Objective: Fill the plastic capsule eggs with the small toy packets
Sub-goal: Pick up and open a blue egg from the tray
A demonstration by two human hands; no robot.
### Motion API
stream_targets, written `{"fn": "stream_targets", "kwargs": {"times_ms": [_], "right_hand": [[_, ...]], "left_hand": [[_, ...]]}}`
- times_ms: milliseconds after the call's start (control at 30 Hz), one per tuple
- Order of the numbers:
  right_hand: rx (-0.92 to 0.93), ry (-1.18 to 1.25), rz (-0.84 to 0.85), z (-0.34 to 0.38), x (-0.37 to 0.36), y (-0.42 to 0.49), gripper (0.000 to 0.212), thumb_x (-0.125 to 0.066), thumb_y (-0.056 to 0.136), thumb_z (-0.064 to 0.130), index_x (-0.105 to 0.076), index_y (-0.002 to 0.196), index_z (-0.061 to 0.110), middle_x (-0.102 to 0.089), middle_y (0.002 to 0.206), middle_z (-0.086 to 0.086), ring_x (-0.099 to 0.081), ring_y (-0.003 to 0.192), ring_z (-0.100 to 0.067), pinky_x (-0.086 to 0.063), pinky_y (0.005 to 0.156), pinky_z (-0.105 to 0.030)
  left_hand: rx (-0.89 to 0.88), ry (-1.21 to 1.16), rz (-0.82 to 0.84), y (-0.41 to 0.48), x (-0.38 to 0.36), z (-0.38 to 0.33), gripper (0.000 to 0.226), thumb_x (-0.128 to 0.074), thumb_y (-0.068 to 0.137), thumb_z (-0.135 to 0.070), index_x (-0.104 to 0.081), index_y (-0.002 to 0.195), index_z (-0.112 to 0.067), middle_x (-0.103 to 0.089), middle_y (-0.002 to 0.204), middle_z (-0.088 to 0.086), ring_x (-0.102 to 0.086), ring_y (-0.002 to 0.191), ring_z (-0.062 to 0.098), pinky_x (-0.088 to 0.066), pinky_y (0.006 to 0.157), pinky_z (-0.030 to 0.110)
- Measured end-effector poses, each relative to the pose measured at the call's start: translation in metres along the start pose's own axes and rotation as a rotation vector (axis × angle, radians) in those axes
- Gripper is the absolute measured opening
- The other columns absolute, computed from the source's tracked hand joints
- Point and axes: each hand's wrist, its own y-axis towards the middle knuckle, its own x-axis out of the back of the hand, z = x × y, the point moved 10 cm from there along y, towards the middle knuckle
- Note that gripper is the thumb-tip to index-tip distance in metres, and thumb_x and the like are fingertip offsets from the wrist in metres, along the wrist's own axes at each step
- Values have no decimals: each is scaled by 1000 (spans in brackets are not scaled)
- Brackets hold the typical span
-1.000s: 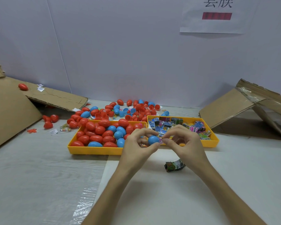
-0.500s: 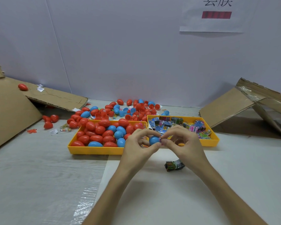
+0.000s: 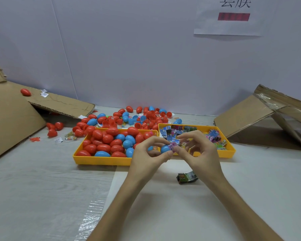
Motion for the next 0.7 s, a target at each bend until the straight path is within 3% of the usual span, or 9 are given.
{"fn": "stream_targets", "kwargs": {"times_ms": [100, 233, 367, 500, 700], "right_hand": [[45, -3, -81, 5, 7, -3, 16, -79, 84, 27, -67, 93, 26, -63, 89, 8, -61, 67, -16, -47, 56, -19], [84, -16, -53, 9, 0, -5, 12, -77, 82, 26, -67, 86, 20, -64, 84, 6, -60, 61, -16, -45, 54, -23], [147, -68, -41, 18, -8, -9, 26, -83, 77, 24, -68, 97, 16, -66, 93, 7, -67, 68, -10, -53, 59, -24], [215, -112, -37, 26, -12, -13, 44, -89, 75, 19, -65, 112, 22, -66, 104, 7, -70, 78, -7, -55, 63, -28], [241, -141, -61, 29, -11, -16, 37, -81, 81, 21, -70, 115, 15, -68, 108, 2, -70, 79, -5, -46, 68, -10]], "left_hand": [[46, -81, -41, 1, 5, 4, 22, -85, 80, -21, -75, 97, -27, -75, 95, -6, -76, 83, 19, -61, 70, 28], [84, -171, -72, 2, 10, 7, 24, -84, 80, -20, -74, 102, -20, -77, 99, 2, -74, 94, 22, -62, 78, 33], [143, -440, -44, -1, 6, 9, 40, -82, 72, -22, -71, 107, -7, -76, 102, 13, -75, 96, 30, -60, 73, 27], [227, -658, 27, -4, -7, 12, 41, -79, 72, -18, -67, 108, -4, -76, 104, 17, -75, 97, 31, -60, 72, 26], [367, -805, 99, -12, -23, 20, 45, -76, 77, -16, -58, 117, -4, -76, 105, 15, -75, 95, 25, -61, 76, 27]]}}
